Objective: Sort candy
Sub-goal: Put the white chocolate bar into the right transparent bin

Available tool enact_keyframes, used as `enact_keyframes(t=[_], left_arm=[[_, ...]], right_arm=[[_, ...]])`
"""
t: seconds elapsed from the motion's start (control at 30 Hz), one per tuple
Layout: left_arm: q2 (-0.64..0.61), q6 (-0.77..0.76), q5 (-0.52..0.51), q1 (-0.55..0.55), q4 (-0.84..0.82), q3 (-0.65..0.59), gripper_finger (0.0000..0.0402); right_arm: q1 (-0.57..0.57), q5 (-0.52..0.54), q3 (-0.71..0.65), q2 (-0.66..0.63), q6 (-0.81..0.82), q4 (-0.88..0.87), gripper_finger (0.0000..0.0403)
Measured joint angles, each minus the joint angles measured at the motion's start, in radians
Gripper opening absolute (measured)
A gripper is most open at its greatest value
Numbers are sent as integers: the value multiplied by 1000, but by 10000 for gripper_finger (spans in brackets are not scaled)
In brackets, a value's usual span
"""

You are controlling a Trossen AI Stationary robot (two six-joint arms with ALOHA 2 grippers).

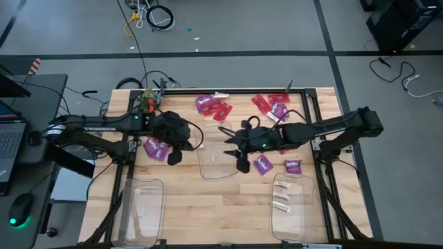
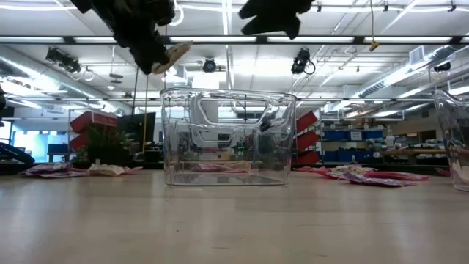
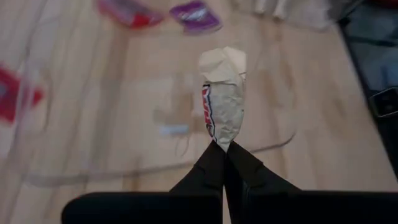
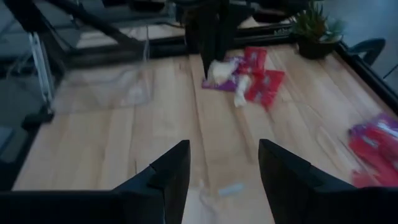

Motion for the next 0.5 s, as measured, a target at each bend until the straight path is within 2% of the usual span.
enact_keyframes(t=[0.3, 0.5], left_arm=[[37, 31, 170, -11, 165, 0, 1], [66, 10, 222, -17, 243, -2, 1]], right_arm=[[0, -33, 0, 65, -72, 173, 189], [3, -92, 0, 73, -82, 268, 191]])
